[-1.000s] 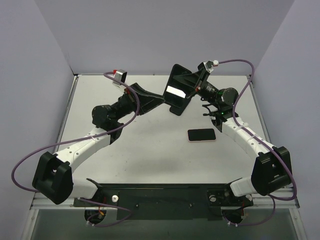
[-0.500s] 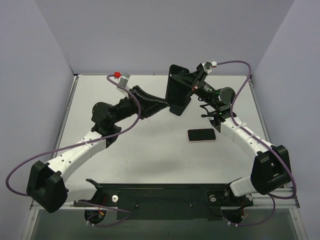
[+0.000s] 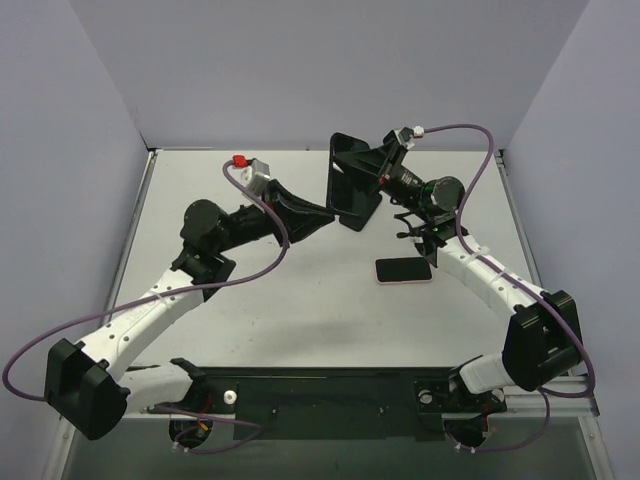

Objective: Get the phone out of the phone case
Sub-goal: Remove the phone case from the phone.

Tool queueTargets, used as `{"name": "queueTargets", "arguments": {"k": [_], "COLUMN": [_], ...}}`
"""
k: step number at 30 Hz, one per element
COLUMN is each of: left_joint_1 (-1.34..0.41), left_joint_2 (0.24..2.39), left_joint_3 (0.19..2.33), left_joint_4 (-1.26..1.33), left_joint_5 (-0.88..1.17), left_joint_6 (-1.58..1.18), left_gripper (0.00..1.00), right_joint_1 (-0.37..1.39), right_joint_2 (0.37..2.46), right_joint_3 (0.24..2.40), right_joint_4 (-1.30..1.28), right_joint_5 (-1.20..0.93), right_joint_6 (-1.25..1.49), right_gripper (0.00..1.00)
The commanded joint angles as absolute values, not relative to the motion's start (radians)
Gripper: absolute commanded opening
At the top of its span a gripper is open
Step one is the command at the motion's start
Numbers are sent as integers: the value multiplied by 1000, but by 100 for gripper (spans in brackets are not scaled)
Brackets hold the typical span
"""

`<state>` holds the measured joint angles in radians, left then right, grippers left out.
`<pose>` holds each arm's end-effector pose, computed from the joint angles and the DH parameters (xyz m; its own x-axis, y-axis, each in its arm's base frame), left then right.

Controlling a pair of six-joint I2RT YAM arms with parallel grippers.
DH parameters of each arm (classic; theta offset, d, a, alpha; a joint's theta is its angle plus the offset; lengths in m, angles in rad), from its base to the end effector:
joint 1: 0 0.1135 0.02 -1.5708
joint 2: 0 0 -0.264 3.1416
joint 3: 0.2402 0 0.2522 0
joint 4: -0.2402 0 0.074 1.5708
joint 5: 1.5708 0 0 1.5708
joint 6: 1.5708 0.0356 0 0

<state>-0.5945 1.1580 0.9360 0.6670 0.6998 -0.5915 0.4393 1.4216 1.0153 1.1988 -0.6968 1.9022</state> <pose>0.2006 -0.1633 0.4035 -0.2114 -0.3719 -0.9039 0.9543 0.1213 -0.2732 0.2623 0.1485 0.4050 -0.9037 0.3766 -0.2037 -0.3706 -0.4499 0.8126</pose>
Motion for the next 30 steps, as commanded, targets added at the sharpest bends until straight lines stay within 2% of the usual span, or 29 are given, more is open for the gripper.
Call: {"name": "queueTargets", "arguments": {"k": [1,3,6,8,9,10,11,12,13,16,19,21,27,30], "left_joint_1": [-589,-589,-594,-604,-617,-621,-624,-624,-626,-626,-624,-626,-626,-627], "left_joint_2": [1238,1264,1244,1195,1157,1129,1086,1071,1046,1049,1089,1098,1152,1173], "left_joint_3": [1001,1043,1000,966,953,945,922,917,913,933,974,968,914,913], "left_joint_4": [341,290,388,376,339,290,285,287,290,363,426,477,759,850], "left_joint_5": [652,650,706,715,695,681,683,701,712,741,778,767,805,819], "left_joint_6": [-397,-412,-486,-502,-479,-469,-474,-503,-521,-688,-808,-863,-1063,-1124], "left_gripper": [0,0,0,26,47,55,70,77,79,79,77,73,53,51], "right_joint_1": [494,494,468,434,420,402,393,390,391,422,437,446,471,480], "right_joint_2": [1368,1345,1284,1258,1250,1241,1224,1210,1195,1177,1167,1166,1172,1175], "right_joint_3": [1083,1089,1074,1074,1094,1097,1103,1109,1123,1163,1158,1158,1161,1169], "right_joint_4": [1519,1493,1230,1218,1206,1131,1093,983,932,703,725,738,649,640], "right_joint_5": [-699,-738,-773,-769,-790,-793,-792,-793,-798,-805,-781,-770,-712,-706], "right_joint_6": [2174,2119,1924,1823,1798,1713,1666,1535,1472,1191,1152,1138,1042,1029], "right_gripper": [0,0,0,0,0,0,0,0,0,0,0,0,0,0]}}
